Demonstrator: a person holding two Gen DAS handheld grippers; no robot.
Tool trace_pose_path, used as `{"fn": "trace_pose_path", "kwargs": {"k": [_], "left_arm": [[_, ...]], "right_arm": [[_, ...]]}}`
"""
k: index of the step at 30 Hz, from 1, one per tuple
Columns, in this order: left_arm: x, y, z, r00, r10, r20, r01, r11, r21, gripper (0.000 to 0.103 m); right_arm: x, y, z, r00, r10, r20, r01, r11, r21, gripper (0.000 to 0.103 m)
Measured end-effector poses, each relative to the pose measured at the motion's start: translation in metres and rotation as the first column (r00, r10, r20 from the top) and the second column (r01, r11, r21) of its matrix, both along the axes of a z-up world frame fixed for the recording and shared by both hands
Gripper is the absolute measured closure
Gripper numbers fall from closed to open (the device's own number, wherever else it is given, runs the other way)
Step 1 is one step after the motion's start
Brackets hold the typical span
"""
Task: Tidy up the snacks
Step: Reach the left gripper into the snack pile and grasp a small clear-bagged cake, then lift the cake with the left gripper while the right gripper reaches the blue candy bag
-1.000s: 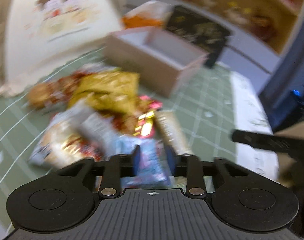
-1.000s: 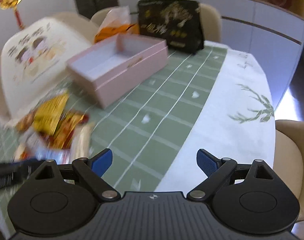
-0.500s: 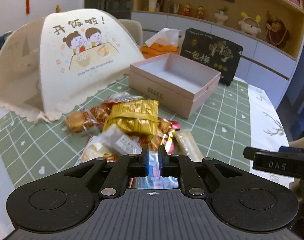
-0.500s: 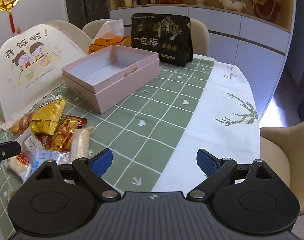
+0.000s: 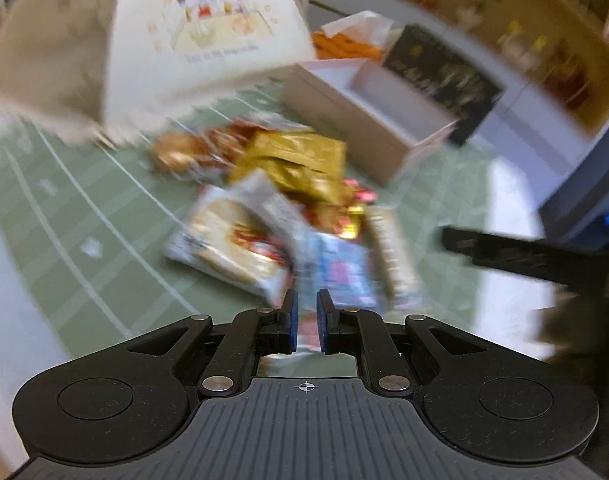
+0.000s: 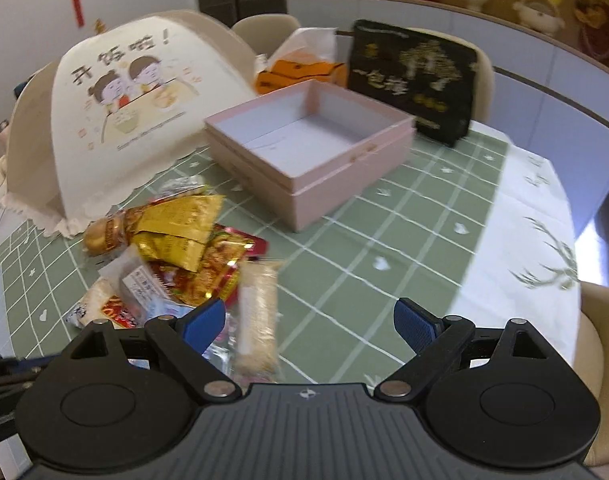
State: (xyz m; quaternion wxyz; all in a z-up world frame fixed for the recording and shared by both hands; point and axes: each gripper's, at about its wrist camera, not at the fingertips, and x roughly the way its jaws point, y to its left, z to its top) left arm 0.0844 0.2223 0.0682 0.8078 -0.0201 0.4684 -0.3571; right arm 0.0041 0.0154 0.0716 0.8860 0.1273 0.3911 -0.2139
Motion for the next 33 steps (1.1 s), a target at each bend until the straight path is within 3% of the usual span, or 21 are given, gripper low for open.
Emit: {"fn": "trace_pose_path", "kwargs": {"k": [1, 3, 7, 8, 12, 14, 18, 20, 21, 23, 26, 30, 33], "left_arm": [[0.003, 0.003, -0.003, 0.999, -0.012, -0.04, 0.011, 0.999, -0.032, 0.087], [0.005, 0.0, -0.01, 0.994, -0.008, -0.108, 0.007, 1.0, -0.009, 0.085], [0.002, -0.013, -0.012, 0.995, 0.021, -0.095, -0.017, 0.999, 0.046, 0.085], [0.004, -0.016, -0.012, 0.995, 0.045, -0.094, -0.04, 0.998, 0.053, 0.085], [0.018, -0.017, -0.011, 0.973, 0.212, -0.092, -0.204, 0.975, 0.09, 0.085], [0.022, -0.019, -0.012, 0.971, 0.232, -0.065, -0.223, 0.967, 0.127, 0.085], [0.02, -0.023, -0.019, 0.989, 0.141, 0.03, -0.144, 0.959, 0.245, 0.085], [0.019, -0.024, -0.025, 0.993, 0.109, 0.036, -0.115, 0.951, 0.287, 0.085], [0.018, -0.024, -0.028, 0.995, 0.093, 0.03, -0.098, 0.949, 0.299, 0.085], [0.014, -0.026, -0.028, 0.999, 0.04, 0.028, -0.047, 0.954, 0.296, 0.084], [0.0, -0.033, -0.027, 0.994, -0.105, -0.018, 0.105, 0.946, 0.306, 0.082], [-0.028, -0.043, -0.024, 0.944, -0.328, 0.029, 0.294, 0.879, 0.375, 0.081], [-0.037, -0.04, -0.016, 0.922, -0.386, 0.037, 0.34, 0.851, 0.401, 0.08]], "right_arm": [[0.006, 0.0, -0.006, 1.0, 0.02, -0.023, -0.02, 1.0, 0.0, 0.011], [0.016, -0.002, -0.018, 0.995, 0.068, -0.075, -0.069, 0.998, 0.0, 0.013], [0.03, -0.027, -0.04, 0.984, 0.124, -0.127, -0.124, 0.992, 0.007, 0.016], [0.031, -0.035, -0.04, 0.985, 0.139, -0.106, -0.139, 0.99, 0.011, 0.016], [0.035, -0.053, -0.044, 0.978, 0.156, -0.135, -0.179, 0.968, -0.177, 0.02], [0.029, -0.059, -0.041, 0.965, 0.238, -0.107, -0.252, 0.957, -0.146, 0.02], [0.013, -0.061, -0.042, 0.908, 0.417, -0.036, -0.415, 0.908, 0.066, 0.02], [0.012, -0.053, -0.047, 0.879, 0.476, -0.035, -0.466, 0.872, 0.148, 0.02], [0.011, -0.046, -0.05, 0.861, 0.507, -0.043, -0.493, 0.852, 0.175, 0.02], [0.009, -0.031, -0.057, 0.843, 0.531, -0.083, -0.519, 0.845, 0.13, 0.02], [0.013, -0.028, -0.059, 0.877, 0.46, -0.141, -0.463, 0.886, 0.007, 0.02], [0.02, -0.045, -0.053, 0.908, 0.383, -0.172, -0.391, 0.92, -0.016, 0.02], [0.014, -0.046, -0.046, 0.912, 0.368, -0.183, -0.381, 0.924, -0.036, 0.02]]}}
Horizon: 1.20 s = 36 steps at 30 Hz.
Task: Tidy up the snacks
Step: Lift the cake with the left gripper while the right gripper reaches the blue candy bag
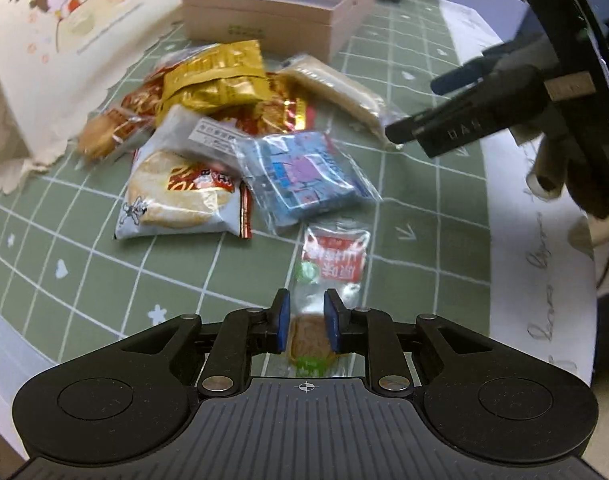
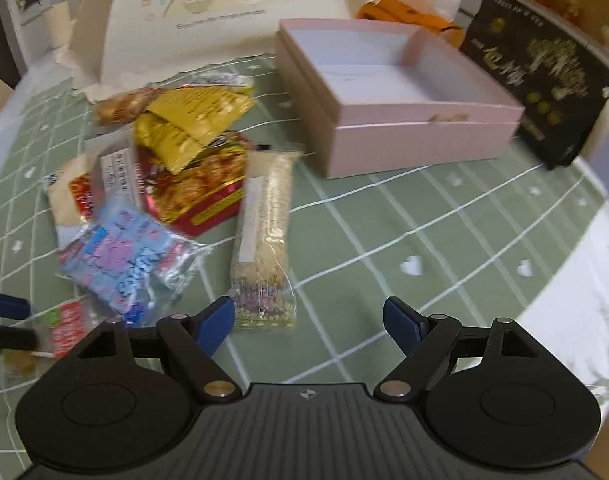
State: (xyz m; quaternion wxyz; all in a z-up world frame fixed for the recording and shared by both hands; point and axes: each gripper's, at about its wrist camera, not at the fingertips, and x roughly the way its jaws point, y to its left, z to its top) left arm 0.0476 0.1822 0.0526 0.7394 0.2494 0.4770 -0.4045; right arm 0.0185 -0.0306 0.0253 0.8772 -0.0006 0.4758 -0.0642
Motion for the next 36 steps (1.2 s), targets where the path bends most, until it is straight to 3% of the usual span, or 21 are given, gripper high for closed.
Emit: {"fn": "trace_pose_path", "kwargs": {"k": [3, 7, 10, 12, 16, 20, 23, 26, 31, 36], "left_arm": [[-0.01, 0.004, 0.007, 0.996, -0.084, 0.0, 0.084, 0.996, 0.018, 0.079], [-0.02, -0.002, -0.002, 0.986, -0.161, 0.03, 0.157, 0.982, 0.106, 0.079], [-0.02, -0.008, -0.004, 0.983, -0.181, 0.003, 0.181, 0.981, 0.071, 0.076], [-0.019, -0.013, -0.005, 0.983, -0.185, 0.004, 0.184, 0.981, 0.052, 0.067], [-0.007, -0.015, -0.005, 0.993, -0.116, 0.007, 0.116, 0.993, 0.034, 0.067], [0.014, -0.005, -0.007, 1.0, 0.006, -0.023, -0.006, 1.0, 0.018, 0.059], [0.018, 0.004, -0.007, 0.998, 0.061, 0.013, -0.061, 0.998, 0.018, 0.059], [0.018, 0.011, -0.01, 0.997, 0.072, 0.019, -0.072, 0.997, 0.006, 0.06], [0.004, 0.01, -0.014, 1.0, 0.003, 0.011, -0.003, 1.0, 0.0, 0.054], [0.026, 0.021, -0.016, 0.981, 0.18, -0.068, -0.185, 0.979, -0.08, 0.054]], "right_arm": [[-0.008, -0.001, 0.005, 1.0, -0.001, -0.005, 0.001, 1.0, 0.006, 0.02], [-0.016, 0.001, 0.002, 0.999, -0.047, -0.022, 0.048, 0.998, 0.028, 0.02], [-0.023, -0.001, 0.0, 0.996, -0.085, -0.035, 0.086, 0.996, 0.033, 0.02], [-0.026, -0.001, -0.001, 0.994, -0.098, -0.042, 0.099, 0.995, 0.03, 0.02], [-0.031, 0.001, 0.0, 0.993, -0.113, -0.047, 0.113, 0.993, 0.013, 0.02], [-0.033, 0.003, 0.003, 0.993, -0.107, -0.047, 0.107, 0.994, -0.005, 0.02], [-0.032, 0.004, 0.005, 0.995, -0.091, -0.037, 0.091, 0.996, -0.014, 0.02], [-0.025, 0.005, 0.002, 0.996, -0.08, -0.043, 0.079, 0.997, -0.016, 0.02], [-0.014, 0.014, -0.002, 0.998, -0.041, -0.051, 0.04, 0.999, -0.015, 0.02], [-0.011, 0.025, 0.013, 0.998, 0.065, 0.023, -0.065, 0.998, -0.003, 0.02]]}}
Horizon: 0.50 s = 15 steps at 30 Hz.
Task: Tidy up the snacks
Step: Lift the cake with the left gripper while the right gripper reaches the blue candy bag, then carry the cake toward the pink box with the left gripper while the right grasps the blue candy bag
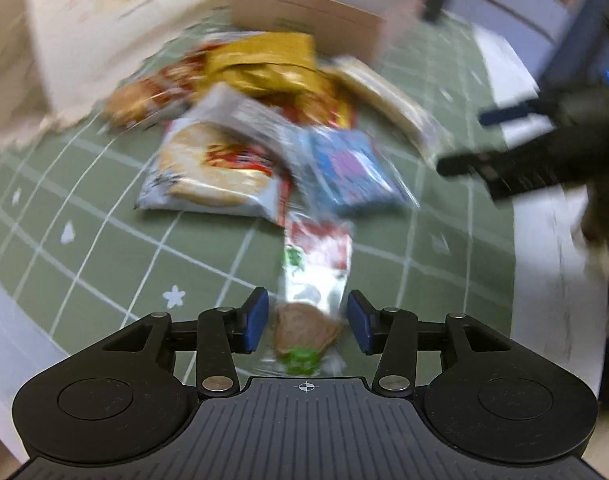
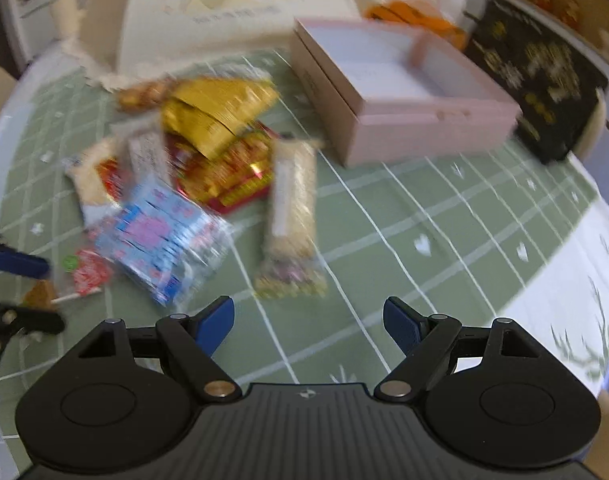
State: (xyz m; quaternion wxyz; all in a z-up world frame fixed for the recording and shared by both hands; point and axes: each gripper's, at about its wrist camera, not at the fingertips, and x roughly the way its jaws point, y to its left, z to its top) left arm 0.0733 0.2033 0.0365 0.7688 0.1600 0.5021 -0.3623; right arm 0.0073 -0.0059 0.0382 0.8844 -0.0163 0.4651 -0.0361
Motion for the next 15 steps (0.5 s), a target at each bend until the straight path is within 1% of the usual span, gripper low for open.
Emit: {"fn": "trace_pose_path", "kwargs": {"k": [2, 4, 5, 6, 7, 8, 9, 10, 12, 13, 14, 15], "left_arm": [[0.006, 0.002, 0.001, 0.998, 0.051, -0.035, -0.052, 0.998, -0.022, 0.054], [0.007, 0.002, 0.002, 0.995, 0.084, -0.048, -0.085, 0.996, -0.026, 0.055], [0.006, 0.004, 0.002, 0.991, 0.122, -0.059, -0.124, 0.992, -0.036, 0.059], [0.007, 0.005, 0.001, 0.985, 0.156, -0.073, -0.159, 0.986, -0.042, 0.072], [0.006, 0.007, 0.001, 0.977, 0.191, -0.096, -0.196, 0.979, -0.046, 0.074], [0.003, 0.008, 0.001, 0.968, 0.217, -0.127, -0.225, 0.973, -0.053, 0.075], [0.002, 0.008, 0.001, 0.964, 0.229, -0.138, -0.238, 0.97, -0.051, 0.075], [-0.004, 0.007, 0.002, 0.961, 0.241, -0.135, -0.249, 0.968, -0.043, 0.075], [-0.013, 0.005, 0.003, 0.963, 0.24, -0.122, -0.245, 0.969, -0.029, 0.075], [-0.018, 0.003, 0.003, 0.968, 0.224, -0.116, -0.229, 0.973, -0.027, 0.074], [-0.021, 0.003, 0.004, 0.973, 0.201, -0.111, -0.205, 0.978, -0.027, 0.072], [-0.024, 0.004, 0.005, 0.979, 0.176, -0.104, -0.18, 0.983, -0.027, 0.072]], "right_arm": [[0.008, 0.004, 0.007, 0.997, 0.068, 0.025, -0.068, 0.998, 0.015, 0.02], [0.021, 0.012, 0.012, 0.988, 0.145, 0.05, -0.146, 0.989, 0.033, 0.02], [0.031, 0.016, 0.012, 0.981, 0.187, 0.06, -0.19, 0.98, 0.053, 0.02], [0.04, 0.02, 0.012, 0.974, 0.217, 0.064, -0.221, 0.972, 0.076, 0.02], [0.048, 0.023, 0.01, 0.97, 0.232, 0.068, -0.238, 0.966, 0.099, 0.02], [0.057, 0.026, 0.008, 0.966, 0.247, 0.072, -0.255, 0.959, 0.124, 0.02], [0.065, 0.03, 0.005, 0.961, 0.265, 0.074, -0.273, 0.95, 0.149, 0.02], [0.072, 0.034, 0.001, 0.957, 0.283, 0.061, -0.289, 0.943, 0.166, 0.02], [0.08, 0.042, -0.009, 0.952, 0.307, 0.006, -0.304, 0.937, 0.17, 0.02], [0.08, 0.043, -0.012, 0.948, 0.319, -0.022, -0.311, 0.935, 0.17, 0.02], [0.077, 0.043, -0.013, 0.945, 0.325, -0.03, -0.315, 0.933, 0.176, 0.02], [0.071, 0.039, -0.012, 0.944, 0.329, -0.031, -0.318, 0.93, 0.185, 0.02]]}}
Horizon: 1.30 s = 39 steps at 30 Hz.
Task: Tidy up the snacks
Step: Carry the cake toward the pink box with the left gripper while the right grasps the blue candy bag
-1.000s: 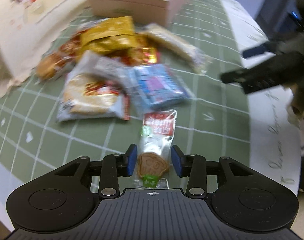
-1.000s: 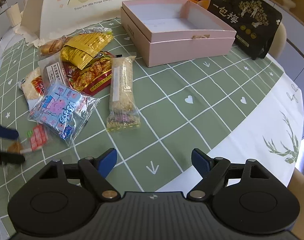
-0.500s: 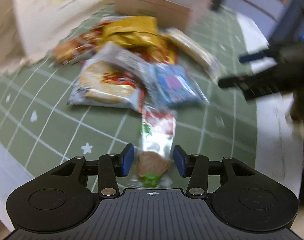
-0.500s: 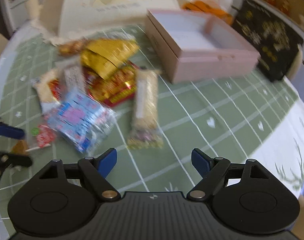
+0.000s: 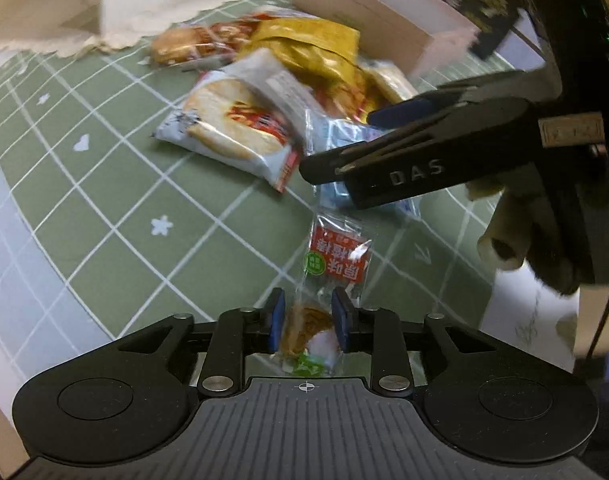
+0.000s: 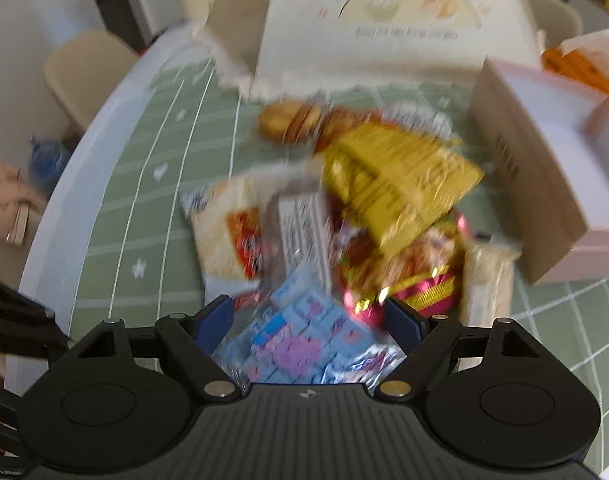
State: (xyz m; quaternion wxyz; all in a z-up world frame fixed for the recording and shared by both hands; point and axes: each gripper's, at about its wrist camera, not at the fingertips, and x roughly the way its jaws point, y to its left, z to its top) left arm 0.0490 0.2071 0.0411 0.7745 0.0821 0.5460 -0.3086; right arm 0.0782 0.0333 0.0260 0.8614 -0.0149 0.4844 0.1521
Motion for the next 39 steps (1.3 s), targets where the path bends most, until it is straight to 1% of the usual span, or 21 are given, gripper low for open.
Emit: {"fn": "trace_pose_path", "kwargs": {"k": [3, 6, 10, 12, 15, 16, 17, 19, 21, 22, 25, 27, 28, 30, 31, 33, 34, 35, 36, 37, 39], "left_arm": [[-0.008, 0.006, 0.007, 0.998, -0.039, 0.046, 0.039, 0.999, 0.012, 0.072], [-0.023, 0.005, 0.015, 0.986, -0.12, 0.117, 0.112, 0.991, 0.067, 0.072], [-0.04, -0.007, 0.01, 0.967, -0.223, 0.124, 0.203, 0.967, 0.153, 0.071], [-0.047, -0.016, 0.005, 0.954, -0.265, 0.14, 0.238, 0.953, 0.186, 0.057], [-0.055, -0.03, -0.002, 0.941, -0.308, 0.141, 0.273, 0.936, 0.221, 0.047], [-0.056, -0.032, -0.003, 0.938, -0.315, 0.144, 0.28, 0.934, 0.221, 0.046], [-0.054, -0.032, -0.003, 0.942, -0.303, 0.143, 0.27, 0.939, 0.213, 0.046], [-0.046, -0.027, -0.001, 0.96, -0.245, 0.135, 0.219, 0.958, 0.186, 0.047], [-0.033, -0.017, -0.002, 0.982, -0.148, 0.116, 0.131, 0.98, 0.148, 0.049], [-0.027, -0.013, -0.001, 0.987, -0.115, 0.113, 0.1, 0.987, 0.128, 0.051], [-0.021, -0.014, -0.002, 0.988, -0.092, 0.123, 0.081, 0.992, 0.096, 0.051], [-0.02, -0.016, -0.001, 0.986, -0.094, 0.136, 0.082, 0.992, 0.093, 0.051], [-0.019, -0.016, -0.001, 0.987, -0.086, 0.134, 0.074, 0.993, 0.092, 0.051], [-0.016, -0.014, -0.001, 0.991, -0.06, 0.122, 0.05, 0.995, 0.085, 0.055], [-0.015, -0.012, 0.0, 0.993, -0.046, 0.113, 0.036, 0.996, 0.083, 0.055], [-0.014, -0.01, 0.0, 0.996, -0.023, 0.092, 0.015, 0.997, 0.078, 0.055], [-0.013, -0.009, -0.001, 0.996, -0.017, 0.087, 0.011, 0.997, 0.074, 0.055], [-0.015, -0.009, -0.001, 0.996, -0.015, 0.085, 0.009, 0.998, 0.068, 0.054], [-0.015, -0.009, -0.001, 0.997, -0.013, 0.082, 0.008, 0.998, 0.062, 0.051], [-0.015, -0.009, -0.001, 0.997, -0.012, 0.082, 0.007, 0.998, 0.056, 0.05], [-0.015, -0.011, -0.003, 0.997, -0.019, 0.081, 0.015, 0.999, 0.05, 0.042]], "right_arm": [[-0.017, -0.014, 0.003, 1.0, -0.014, -0.014, 0.014, 1.0, 0.005, 0.02], [-0.037, -0.029, 0.017, 0.997, -0.068, 0.034, 0.069, 0.998, -0.014, 0.02], [-0.052, -0.049, 0.026, 0.984, -0.163, 0.064, 0.164, 0.986, 0.0, 0.02], [-0.059, -0.057, 0.023, 0.975, -0.213, 0.06, 0.213, 0.977, 0.003, 0.02], [-0.075, -0.062, 0.018, 0.968, -0.238, 0.077, 0.24, 0.971, -0.017, 0.02], [-0.079, -0.062, 0.017, 0.968, -0.235, 0.087, 0.239, 0.971, -0.031, 0.02], [-0.083, -0.061, 0.016, 0.968, -0.23, 0.098, 0.235, 0.97, -0.052, 0.02], [-0.089, -0.059, 0.015, 0.972, -0.209, 0.111, 0.218, 0.973, -0.077, 0.02], [-0.092, -0.055, 0.017, 0.978, -0.167, 0.121, 0.178, 0.981, -0.082, 0.02], [-0.089, -0.05, 0.017, 0.982, -0.138, 0.127, 0.15, 0.985, -0.089, 0.02], [-0.078, -0.032, 0.015, 0.991, 0.005, 0.136, 0.011, 0.993, -0.116, 0.02], [-0.067, -0.018, 0.007, 0.984, 0.104, 0.146, -0.083, 0.986, -0.146, 0.02], [-0.061, -0.011, 0.002, 0.98, 0.141, 0.143, -0.117, 0.98, -0.162, 0.02], [-0.045, 0.0, -0.007, 0.975, 0.19, 0.118, -0.168, 0.97, -0.178, 0.02], [-0.039, 0.001, -0.011, 0.976, 0.191, 0.108, -0.17, 0.969, -0.177, 0.02], [-0.028, -0.004, -0.011, 0.988, 0.14, 0.062, -0.133, 0.985, -0.111, 0.019], [-0.027, -0.007, -0.01, 0.994, 0.107, 0.039, -0.103, 0.991, -0.084, 0.022], [-0.029, -0.01, -0.007, 0.997, 0.076, 0.025, -0.074, 0.995, -0.068, 0.025], [-0.034, -0.012, -0.004, 0.998, 0.057, 0.011, -0.056, 0.997, -0.057, 0.035], [-0.04, -0.014, -0.002, 0.999, 0.045, -0.004, -0.045, 0.998, -0.053, 0.04], [-0.058, -0.017, 0.004, 1.0, 0.007, -0.026, -0.009, 0.999, -0.045, 0.044]]}}
